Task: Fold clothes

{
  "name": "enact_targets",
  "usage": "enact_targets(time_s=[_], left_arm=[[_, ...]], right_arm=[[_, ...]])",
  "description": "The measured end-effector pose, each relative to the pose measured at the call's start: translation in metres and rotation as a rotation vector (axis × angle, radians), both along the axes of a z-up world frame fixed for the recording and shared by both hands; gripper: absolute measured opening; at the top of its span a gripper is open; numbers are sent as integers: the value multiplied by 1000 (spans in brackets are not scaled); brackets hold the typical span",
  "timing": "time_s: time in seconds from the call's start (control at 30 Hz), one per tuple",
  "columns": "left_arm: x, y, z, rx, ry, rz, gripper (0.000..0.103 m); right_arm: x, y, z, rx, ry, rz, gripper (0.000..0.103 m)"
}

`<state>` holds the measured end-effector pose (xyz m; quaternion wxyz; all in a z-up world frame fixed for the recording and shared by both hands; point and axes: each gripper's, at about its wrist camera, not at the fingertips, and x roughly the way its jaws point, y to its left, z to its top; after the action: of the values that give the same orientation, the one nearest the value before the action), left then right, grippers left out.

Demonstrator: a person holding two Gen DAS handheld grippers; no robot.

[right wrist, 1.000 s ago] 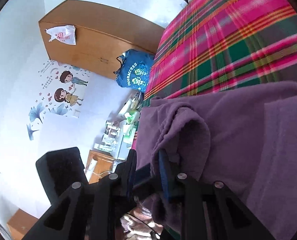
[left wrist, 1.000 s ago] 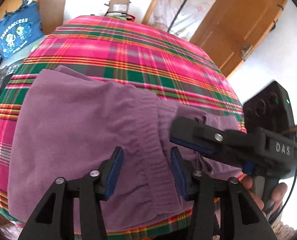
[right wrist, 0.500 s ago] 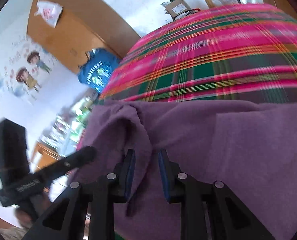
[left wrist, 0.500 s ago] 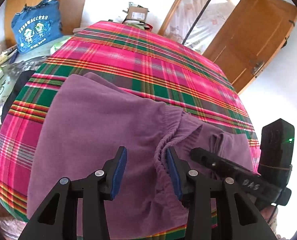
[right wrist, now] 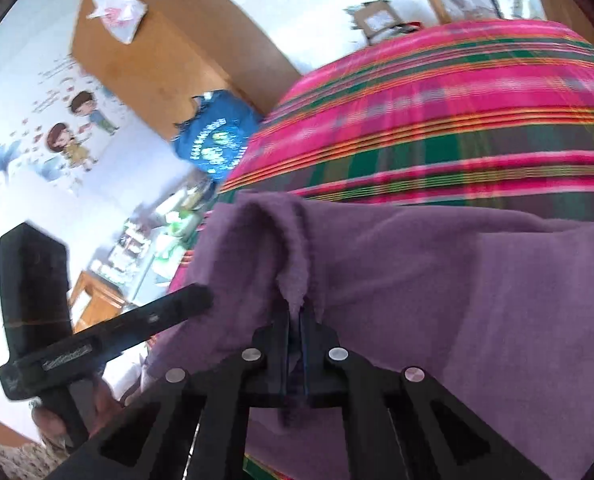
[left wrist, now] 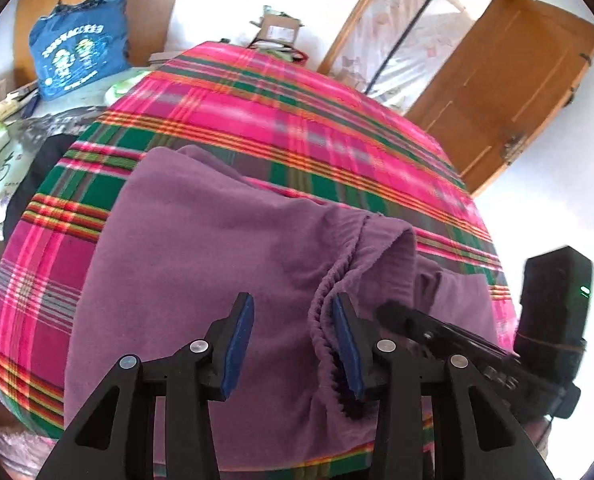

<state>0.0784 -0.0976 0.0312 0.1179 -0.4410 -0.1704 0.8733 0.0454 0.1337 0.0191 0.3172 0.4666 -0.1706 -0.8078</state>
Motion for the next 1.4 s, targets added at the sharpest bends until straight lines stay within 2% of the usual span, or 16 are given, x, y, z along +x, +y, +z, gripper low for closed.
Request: enact_targets(time_s=[0.1,0.2,0.3,0.4,0.47,0.57,0.73,0.83,0.93,1.0,1.03,1.13,1.27,1.33,1.4], left_arm=[[1,10,-3,11,-9,-39,42],[1,23,-9,19,-34,-92,42],[3,39,-13,33,-48,-155,42],[5,53,-16,38,-62,-212,43],[7,57,-16,28,-52,-223,43],[13,59,-15,23,-21,-231,43],[23,52,-12,41,7,-245,44],[24,47,-12,41,6,-244,45],[26,43,-13,31,1,-236,45],[27,41,-14,34,-6,-239,45],[28,41,-14,43,-11,-247,45],[31,32,-18,58,-16,-242,45],[33,13,-24,85,-31,-196,45],[34,7,-25,95,-30,-181,45],[36,4,-27,107,-34,-172,45]], right_arm=[[0,-3,-7,50,-24,-16,5],[2,-4,-17,63,-77,-18,11],[4,0,-17,68,-87,-7,12],[6,11,-14,90,-80,-62,18],[7,16,-10,118,-57,-114,18],[11,23,4,135,37,-174,21],[0,9,19,70,144,-144,21],[-15,-15,22,69,179,-69,21],[-18,-36,21,148,204,-27,21],[-16,-49,14,279,239,2,21],[-18,-50,7,309,214,9,21],[-21,-42,-6,270,170,1,20],[-22,-37,-5,250,139,-9,20],[-18,-33,7,219,140,-8,23],[-5,-29,19,158,186,15,23]])
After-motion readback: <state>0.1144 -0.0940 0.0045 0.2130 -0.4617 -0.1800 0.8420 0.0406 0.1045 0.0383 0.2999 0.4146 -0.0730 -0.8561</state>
